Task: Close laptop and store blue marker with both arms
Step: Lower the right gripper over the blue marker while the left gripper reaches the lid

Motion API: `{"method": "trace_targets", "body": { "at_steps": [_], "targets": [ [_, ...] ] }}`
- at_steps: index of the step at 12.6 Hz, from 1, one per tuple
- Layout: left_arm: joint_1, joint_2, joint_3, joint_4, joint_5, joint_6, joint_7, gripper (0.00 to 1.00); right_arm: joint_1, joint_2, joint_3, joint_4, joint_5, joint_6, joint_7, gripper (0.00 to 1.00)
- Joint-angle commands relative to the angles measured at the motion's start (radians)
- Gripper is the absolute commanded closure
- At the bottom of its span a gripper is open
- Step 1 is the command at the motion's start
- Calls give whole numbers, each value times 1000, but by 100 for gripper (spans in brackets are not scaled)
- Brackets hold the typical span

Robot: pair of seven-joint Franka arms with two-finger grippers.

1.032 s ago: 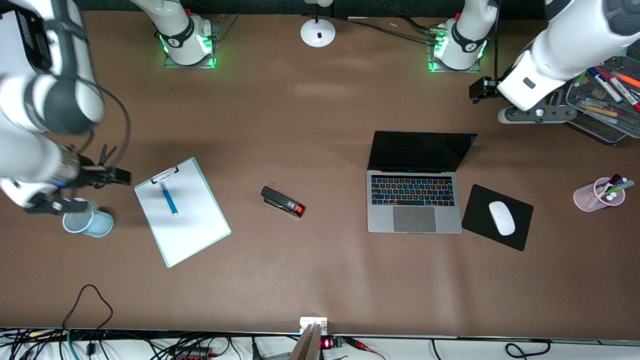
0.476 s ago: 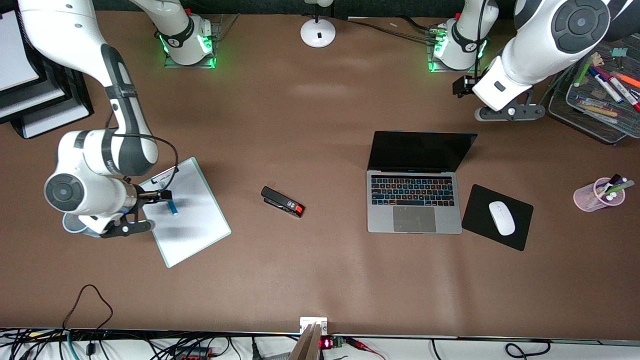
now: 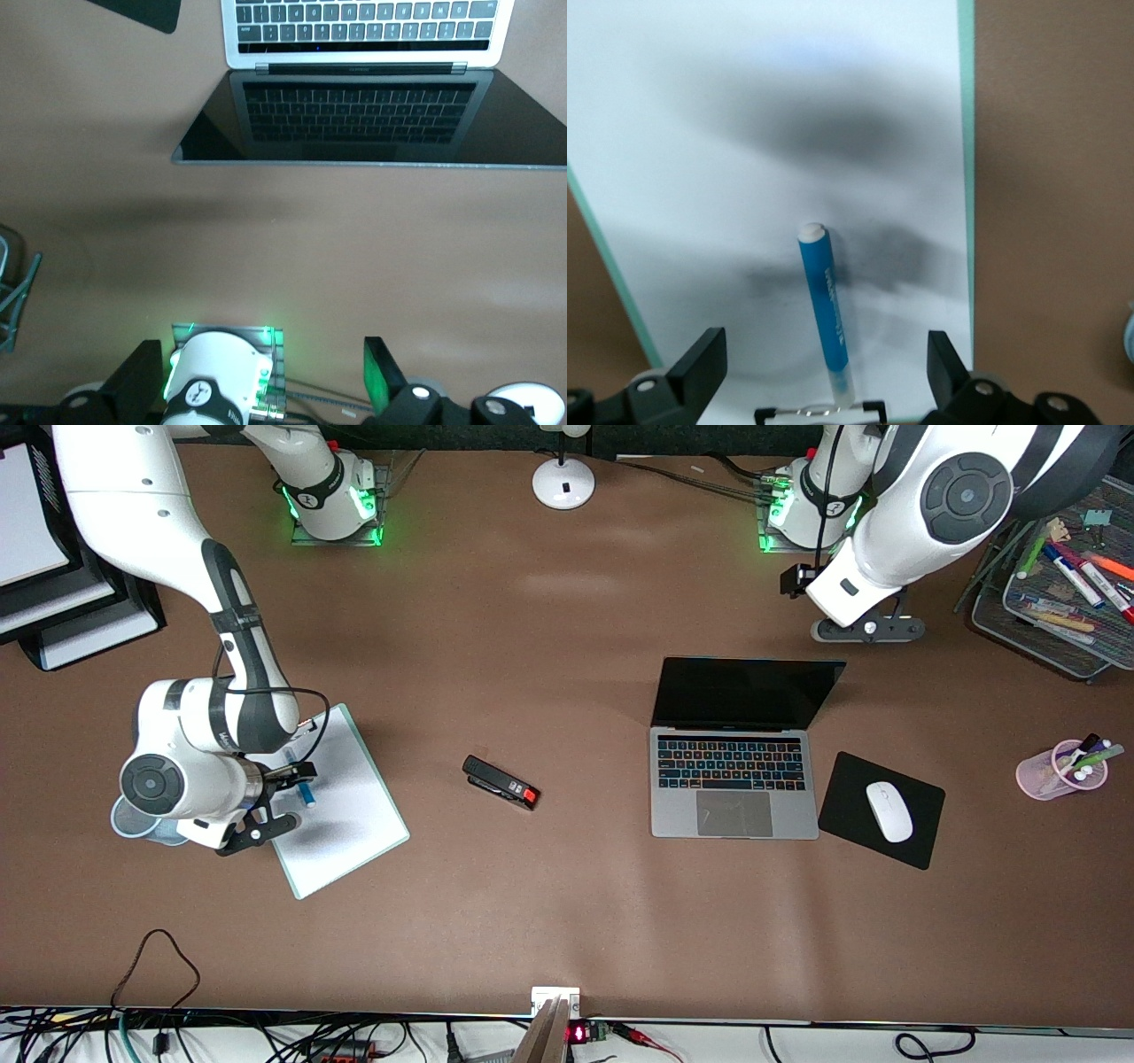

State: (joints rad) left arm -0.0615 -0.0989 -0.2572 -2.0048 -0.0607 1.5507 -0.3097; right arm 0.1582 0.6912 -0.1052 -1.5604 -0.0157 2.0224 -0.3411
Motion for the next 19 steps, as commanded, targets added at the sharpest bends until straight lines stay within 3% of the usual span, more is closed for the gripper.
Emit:
{"method": "trace_targets", "body": {
  "at_steps": [1, 5, 7, 16, 19],
  "targets": [
    [8, -36, -22, -103, -22, 107, -6, 0, -6, -2, 5, -21, -4, 32, -30, 0],
    [6, -24, -30, -199, -22, 259, -5, 0, -2, 21, 5, -21, -4, 56, -30, 21],
    [6, -1, -30, -221, -22, 328, -6, 0, -3, 31, 7, -20, 3, 68, -29, 26],
    [6, 111, -30, -200, -21, 451, -3, 0, 0, 50, 9, -20, 5, 96, -24, 50],
    [8, 149, -28, -149, -18, 453, -2, 0, 0, 51, 9, -15, 43, 98, -27, 52]
  ]
}}
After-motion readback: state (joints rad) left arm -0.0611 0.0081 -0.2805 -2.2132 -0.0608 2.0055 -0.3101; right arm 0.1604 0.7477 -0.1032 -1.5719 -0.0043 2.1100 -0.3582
